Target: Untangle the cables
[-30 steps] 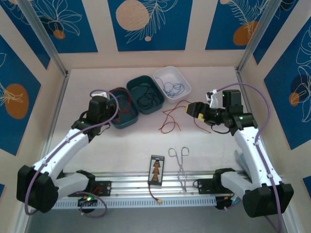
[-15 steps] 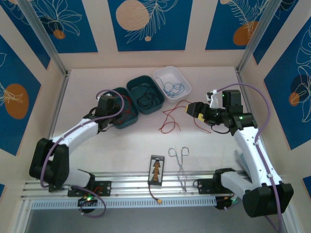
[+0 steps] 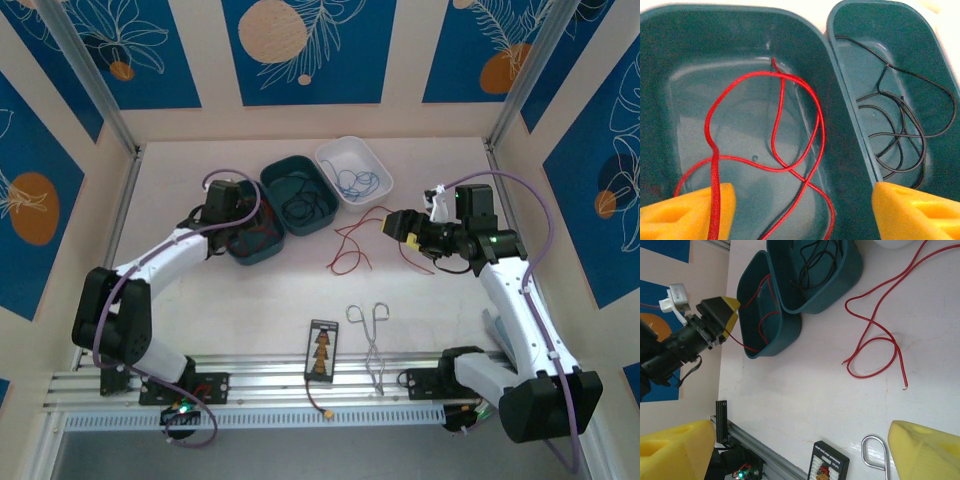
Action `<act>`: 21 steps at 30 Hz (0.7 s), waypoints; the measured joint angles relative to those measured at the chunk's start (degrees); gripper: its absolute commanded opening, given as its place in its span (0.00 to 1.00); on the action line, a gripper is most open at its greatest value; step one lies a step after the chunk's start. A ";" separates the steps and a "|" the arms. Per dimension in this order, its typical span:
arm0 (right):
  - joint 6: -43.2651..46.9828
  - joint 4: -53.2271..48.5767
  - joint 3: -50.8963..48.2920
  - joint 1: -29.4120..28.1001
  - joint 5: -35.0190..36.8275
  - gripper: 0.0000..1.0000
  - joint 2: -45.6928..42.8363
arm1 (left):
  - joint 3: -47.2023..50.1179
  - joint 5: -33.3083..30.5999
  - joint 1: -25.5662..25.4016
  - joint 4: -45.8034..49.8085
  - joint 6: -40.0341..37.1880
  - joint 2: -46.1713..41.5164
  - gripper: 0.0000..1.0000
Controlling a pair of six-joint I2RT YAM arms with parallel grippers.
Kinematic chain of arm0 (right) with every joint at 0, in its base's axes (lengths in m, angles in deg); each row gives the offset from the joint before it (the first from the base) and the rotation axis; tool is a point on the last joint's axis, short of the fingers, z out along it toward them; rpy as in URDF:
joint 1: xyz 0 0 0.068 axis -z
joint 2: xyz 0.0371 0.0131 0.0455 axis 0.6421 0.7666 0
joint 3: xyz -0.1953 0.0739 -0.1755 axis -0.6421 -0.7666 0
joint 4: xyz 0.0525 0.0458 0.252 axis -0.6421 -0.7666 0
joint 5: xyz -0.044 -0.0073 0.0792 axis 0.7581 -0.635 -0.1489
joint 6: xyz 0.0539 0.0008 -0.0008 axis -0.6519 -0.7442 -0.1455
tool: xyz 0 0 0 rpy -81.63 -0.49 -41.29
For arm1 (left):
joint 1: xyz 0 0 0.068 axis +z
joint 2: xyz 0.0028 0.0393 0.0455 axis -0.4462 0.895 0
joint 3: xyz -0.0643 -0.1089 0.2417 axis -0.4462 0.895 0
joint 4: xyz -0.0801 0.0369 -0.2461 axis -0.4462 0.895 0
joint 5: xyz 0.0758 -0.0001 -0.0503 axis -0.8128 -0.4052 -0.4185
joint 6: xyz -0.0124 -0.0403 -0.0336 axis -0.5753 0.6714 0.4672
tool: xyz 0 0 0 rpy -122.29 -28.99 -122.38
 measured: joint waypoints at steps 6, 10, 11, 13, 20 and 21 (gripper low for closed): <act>0.00 0.00 0.00 -0.07 0.11 0.90 0.15 | -1.84 -3.91 0.00 3.65 -2.34 -0.15 0.81; 0.00 0.02 0.00 -0.11 0.11 0.89 0.15 | -2.62 -5.79 0.00 6.10 -3.89 -0.50 0.79; -0.02 0.04 0.00 -0.20 0.09 0.89 0.15 | -2.73 -6.12 0.00 6.54 -4.17 -0.50 0.78; -0.02 0.04 0.00 -0.39 0.09 0.89 0.17 | -2.75 -6.67 0.00 7.43 -4.94 -0.50 0.74; 0.00 0.42 0.00 -0.39 0.09 0.89 0.20 | -2.75 -6.93 0.00 9.01 -6.34 -0.37 0.35; -0.02 0.50 0.00 -0.39 0.09 0.89 0.20 | -2.75 -6.88 -0.02 9.07 -6.40 -0.31 0.27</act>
